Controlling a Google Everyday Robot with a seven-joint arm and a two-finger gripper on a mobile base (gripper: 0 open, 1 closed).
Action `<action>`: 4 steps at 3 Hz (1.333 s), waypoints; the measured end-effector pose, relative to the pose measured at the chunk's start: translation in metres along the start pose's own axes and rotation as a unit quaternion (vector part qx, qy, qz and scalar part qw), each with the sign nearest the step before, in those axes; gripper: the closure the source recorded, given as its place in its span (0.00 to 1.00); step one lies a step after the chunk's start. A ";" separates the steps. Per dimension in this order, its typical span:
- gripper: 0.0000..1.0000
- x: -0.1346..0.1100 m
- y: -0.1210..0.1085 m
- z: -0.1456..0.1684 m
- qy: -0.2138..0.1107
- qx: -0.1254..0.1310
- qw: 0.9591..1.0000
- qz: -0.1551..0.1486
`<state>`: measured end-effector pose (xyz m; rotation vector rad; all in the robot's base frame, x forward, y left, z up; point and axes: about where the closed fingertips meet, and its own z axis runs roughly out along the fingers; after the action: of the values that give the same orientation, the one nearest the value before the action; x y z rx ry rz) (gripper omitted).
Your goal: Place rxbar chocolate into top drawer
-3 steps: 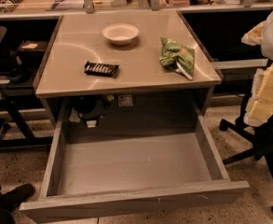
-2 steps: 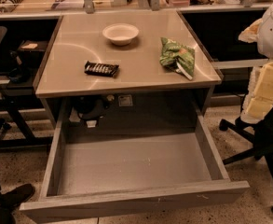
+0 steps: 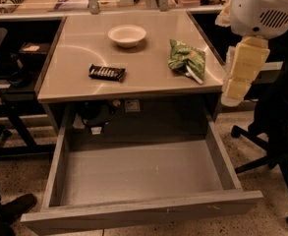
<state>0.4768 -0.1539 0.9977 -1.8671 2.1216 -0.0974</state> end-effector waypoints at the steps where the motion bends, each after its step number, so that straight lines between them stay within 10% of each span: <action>1: 0.00 0.000 0.000 0.000 -0.001 0.001 1.000 0.000; 4: 0.00 -0.132 -0.054 0.040 -0.142 -0.029 0.988 -0.048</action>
Offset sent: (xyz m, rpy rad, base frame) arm 0.0442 0.0936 -0.0094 0.2159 -0.0517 0.0897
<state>0.5526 -0.0264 0.9985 -1.8886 1.8611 0.1999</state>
